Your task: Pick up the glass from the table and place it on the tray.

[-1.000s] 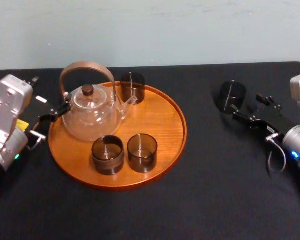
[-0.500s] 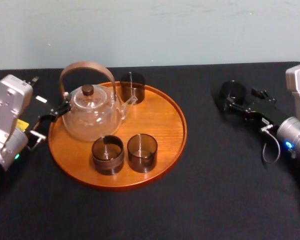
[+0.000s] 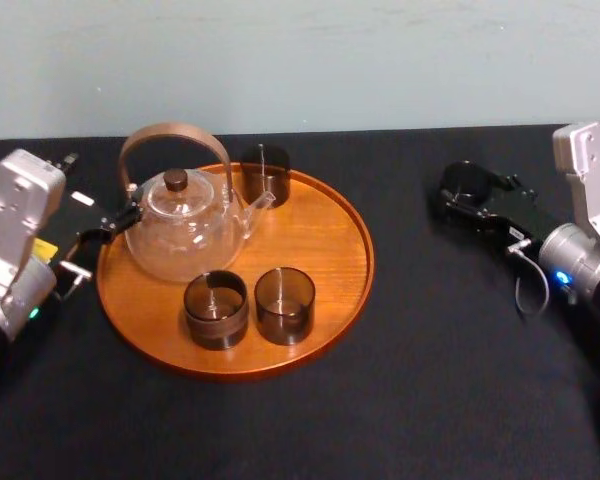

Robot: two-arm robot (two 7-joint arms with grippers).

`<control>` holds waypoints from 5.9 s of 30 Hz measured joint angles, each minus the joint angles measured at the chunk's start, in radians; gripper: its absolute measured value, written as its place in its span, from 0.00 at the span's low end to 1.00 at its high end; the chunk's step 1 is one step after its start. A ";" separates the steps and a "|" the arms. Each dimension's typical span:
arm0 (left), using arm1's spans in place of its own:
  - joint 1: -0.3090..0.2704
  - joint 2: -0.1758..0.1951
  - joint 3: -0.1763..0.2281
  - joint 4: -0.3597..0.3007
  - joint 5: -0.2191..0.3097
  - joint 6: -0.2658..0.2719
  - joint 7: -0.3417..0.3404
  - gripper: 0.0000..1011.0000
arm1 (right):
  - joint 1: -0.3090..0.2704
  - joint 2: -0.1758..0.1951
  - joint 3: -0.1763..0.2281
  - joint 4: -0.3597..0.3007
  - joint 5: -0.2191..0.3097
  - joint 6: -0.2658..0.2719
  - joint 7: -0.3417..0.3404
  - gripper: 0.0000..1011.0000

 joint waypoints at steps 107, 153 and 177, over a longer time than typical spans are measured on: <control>0.000 0.000 0.000 0.000 0.000 0.000 0.000 1.00 | -0.033 -0.004 -0.096 -0.238 0.013 0.073 0.053 0.89; 0.000 0.000 0.000 0.000 0.000 0.000 0.000 1.00 | 0.050 -0.113 -0.252 -0.071 0.022 0.029 0.095 0.89; 0.000 0.000 0.000 0.000 0.000 0.000 0.000 1.00 | 0.068 -0.128 -0.261 -0.023 0.022 0.064 0.105 0.89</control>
